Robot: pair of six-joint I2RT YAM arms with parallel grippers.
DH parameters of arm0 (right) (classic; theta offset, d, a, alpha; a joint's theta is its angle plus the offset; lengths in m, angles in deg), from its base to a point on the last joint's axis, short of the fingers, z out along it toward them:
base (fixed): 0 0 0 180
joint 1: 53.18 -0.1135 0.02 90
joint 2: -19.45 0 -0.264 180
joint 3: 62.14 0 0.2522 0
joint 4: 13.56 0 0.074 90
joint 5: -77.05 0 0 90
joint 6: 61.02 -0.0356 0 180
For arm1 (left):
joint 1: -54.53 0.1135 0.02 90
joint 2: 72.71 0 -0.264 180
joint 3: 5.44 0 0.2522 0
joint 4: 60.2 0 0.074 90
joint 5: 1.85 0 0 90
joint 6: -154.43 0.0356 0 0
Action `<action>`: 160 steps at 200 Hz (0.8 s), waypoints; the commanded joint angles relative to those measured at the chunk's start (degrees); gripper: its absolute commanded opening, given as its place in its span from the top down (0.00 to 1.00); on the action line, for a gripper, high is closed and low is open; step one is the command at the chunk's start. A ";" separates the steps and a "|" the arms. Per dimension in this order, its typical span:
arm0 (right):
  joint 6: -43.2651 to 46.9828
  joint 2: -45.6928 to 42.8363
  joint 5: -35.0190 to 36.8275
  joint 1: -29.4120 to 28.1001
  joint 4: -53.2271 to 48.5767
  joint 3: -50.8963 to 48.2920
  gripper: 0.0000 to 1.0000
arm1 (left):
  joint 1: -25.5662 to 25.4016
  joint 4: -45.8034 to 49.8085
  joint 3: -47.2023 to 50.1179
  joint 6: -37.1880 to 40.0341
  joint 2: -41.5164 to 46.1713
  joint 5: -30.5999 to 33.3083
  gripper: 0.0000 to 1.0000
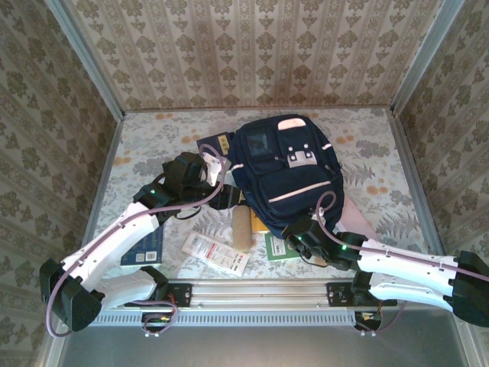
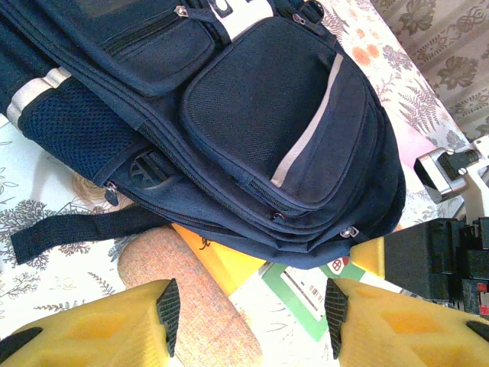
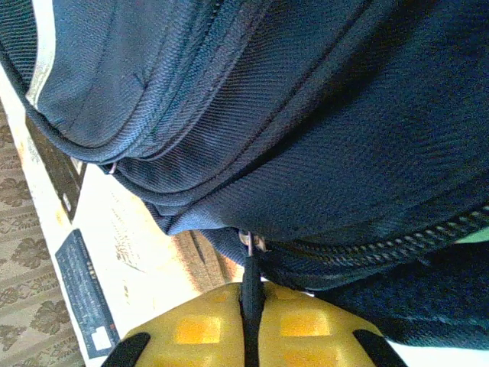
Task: Pack the student bag
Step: Unzip the student bag at the top-center of the table.
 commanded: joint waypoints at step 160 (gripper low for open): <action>31.53 3.06 -11.61 5.37 -11.32 11.55 1.00 | -3.05 6.94 -23.29 -2.20 -29.88 -2.49 0.38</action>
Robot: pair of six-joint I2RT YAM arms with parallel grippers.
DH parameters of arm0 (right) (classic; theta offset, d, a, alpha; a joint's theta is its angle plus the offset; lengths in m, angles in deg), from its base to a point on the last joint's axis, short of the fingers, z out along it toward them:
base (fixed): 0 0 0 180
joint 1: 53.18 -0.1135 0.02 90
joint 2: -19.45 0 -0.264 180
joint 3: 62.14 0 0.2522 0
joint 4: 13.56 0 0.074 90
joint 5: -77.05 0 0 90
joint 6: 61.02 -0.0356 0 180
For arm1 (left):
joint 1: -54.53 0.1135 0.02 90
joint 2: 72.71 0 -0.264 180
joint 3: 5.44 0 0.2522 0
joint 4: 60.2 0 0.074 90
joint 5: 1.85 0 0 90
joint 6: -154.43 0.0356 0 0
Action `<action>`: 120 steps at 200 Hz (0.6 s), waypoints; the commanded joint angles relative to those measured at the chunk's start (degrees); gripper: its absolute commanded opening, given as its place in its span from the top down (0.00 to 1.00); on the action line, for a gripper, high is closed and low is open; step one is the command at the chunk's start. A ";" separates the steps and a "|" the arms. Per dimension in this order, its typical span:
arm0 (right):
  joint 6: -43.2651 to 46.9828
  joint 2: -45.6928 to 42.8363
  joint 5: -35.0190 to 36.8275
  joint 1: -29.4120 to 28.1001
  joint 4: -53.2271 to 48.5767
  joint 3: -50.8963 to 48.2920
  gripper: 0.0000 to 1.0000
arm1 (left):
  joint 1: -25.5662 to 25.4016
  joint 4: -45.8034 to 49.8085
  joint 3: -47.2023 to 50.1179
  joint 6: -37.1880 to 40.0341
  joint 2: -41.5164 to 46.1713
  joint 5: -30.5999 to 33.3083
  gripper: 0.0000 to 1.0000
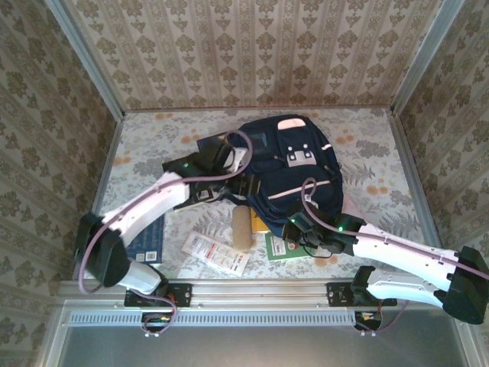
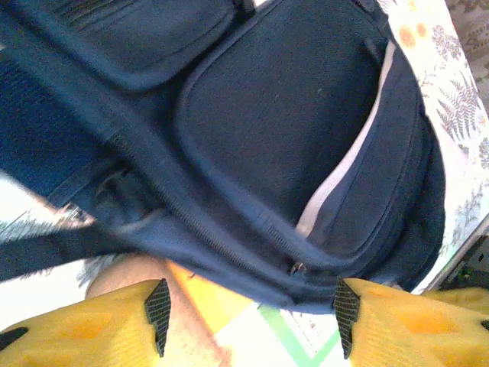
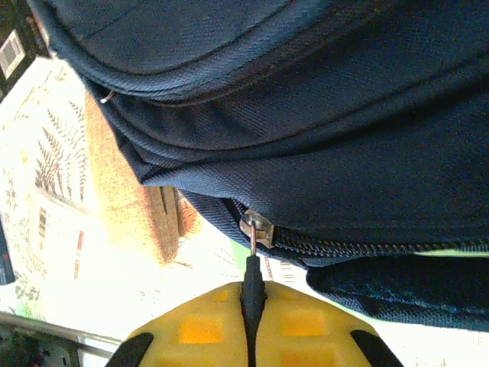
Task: Pack the student bag
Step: Unzip the student bag at the top-center of the table.
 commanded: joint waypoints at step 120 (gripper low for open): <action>12.32 -7.28 -7.94 9.02 6.80 -8.29 1.00 | -3.18 12.41 -32.38 7.44 -35.29 -24.35 0.41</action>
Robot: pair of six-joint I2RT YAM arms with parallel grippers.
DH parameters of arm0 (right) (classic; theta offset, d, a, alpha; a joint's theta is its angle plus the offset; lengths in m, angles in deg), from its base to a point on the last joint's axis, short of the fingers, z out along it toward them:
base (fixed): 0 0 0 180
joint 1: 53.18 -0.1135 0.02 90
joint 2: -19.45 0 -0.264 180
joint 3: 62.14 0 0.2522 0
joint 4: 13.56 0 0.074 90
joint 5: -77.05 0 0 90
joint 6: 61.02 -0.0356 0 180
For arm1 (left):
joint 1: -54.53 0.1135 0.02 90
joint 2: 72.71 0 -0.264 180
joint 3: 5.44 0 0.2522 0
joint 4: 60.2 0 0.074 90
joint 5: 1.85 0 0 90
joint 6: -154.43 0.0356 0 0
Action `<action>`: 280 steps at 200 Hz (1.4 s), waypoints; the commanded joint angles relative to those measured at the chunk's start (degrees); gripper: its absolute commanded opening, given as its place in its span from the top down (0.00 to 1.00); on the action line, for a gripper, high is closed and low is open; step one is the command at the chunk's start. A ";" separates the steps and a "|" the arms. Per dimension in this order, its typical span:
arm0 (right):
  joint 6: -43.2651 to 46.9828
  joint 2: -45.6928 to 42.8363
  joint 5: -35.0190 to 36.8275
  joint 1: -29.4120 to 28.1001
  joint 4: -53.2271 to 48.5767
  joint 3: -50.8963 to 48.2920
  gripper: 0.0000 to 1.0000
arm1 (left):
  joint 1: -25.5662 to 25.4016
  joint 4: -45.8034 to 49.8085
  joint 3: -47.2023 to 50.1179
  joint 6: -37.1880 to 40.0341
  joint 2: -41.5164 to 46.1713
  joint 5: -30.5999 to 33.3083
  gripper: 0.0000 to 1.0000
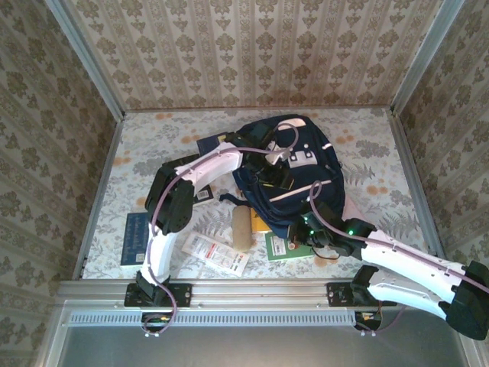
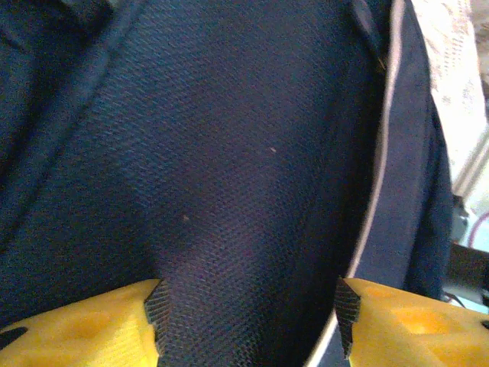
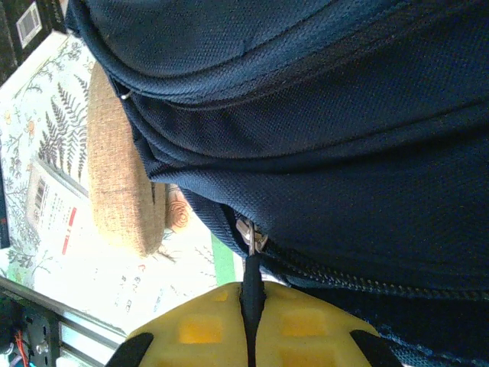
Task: Pack the student bag
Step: Unzip the student bag at the top-center of the table.
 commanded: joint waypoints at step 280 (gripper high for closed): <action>-1.56 5.02 -14.15 8.74 -0.29 1.85 0.89 | 0.02 -2.19 -3.15 1.13 -0.29 -6.58 1.00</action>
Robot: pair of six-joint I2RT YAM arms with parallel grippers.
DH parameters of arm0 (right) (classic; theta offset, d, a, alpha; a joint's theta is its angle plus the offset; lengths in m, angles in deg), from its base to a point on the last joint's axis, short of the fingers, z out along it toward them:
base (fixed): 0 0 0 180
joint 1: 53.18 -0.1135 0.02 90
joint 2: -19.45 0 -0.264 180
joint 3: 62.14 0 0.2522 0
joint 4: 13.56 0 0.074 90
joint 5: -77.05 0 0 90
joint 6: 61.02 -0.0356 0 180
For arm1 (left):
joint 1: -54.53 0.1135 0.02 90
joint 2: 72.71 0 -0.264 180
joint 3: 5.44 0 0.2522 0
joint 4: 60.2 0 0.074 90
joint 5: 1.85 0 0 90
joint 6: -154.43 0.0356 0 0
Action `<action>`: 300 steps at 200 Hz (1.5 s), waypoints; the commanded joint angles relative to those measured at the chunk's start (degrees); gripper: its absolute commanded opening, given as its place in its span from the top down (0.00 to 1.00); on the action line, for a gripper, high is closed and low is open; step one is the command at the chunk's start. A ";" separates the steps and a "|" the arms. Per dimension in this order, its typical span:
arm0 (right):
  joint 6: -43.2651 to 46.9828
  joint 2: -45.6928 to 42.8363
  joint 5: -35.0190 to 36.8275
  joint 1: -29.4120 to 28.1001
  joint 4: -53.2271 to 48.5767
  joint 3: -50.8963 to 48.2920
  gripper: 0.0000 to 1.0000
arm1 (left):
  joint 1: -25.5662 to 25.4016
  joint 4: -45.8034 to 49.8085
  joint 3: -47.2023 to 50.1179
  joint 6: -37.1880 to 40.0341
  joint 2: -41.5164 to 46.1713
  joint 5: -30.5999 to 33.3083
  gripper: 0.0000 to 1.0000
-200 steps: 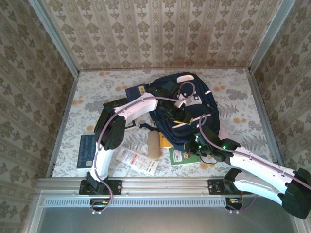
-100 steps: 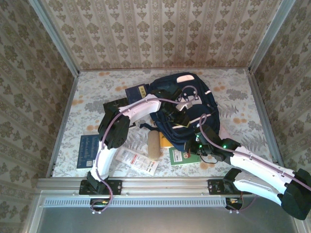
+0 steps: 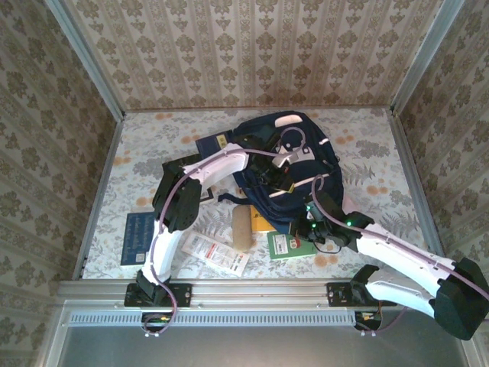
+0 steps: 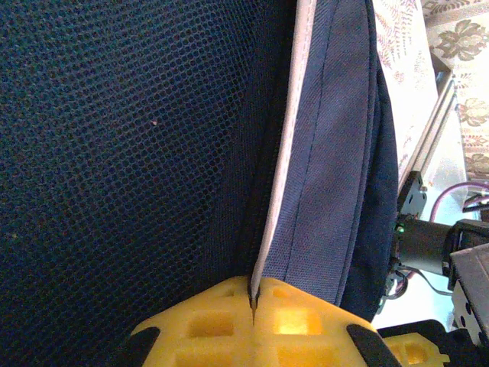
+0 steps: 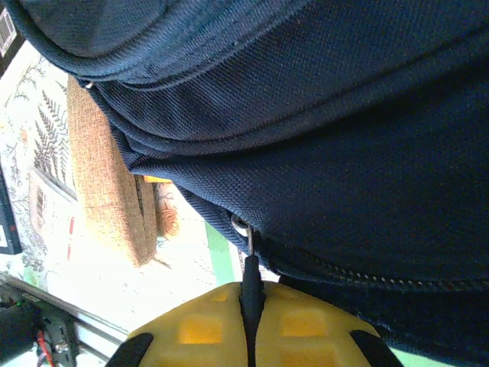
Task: Pack the student bag
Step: Unzip the student bag at the top-center of the table.
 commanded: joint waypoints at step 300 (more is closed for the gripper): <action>13.90 1.60 24.30 8.18 -28.40 14.49 1.00 | 3.64 0.19 1.06 3.42 8.80 4.56 1.00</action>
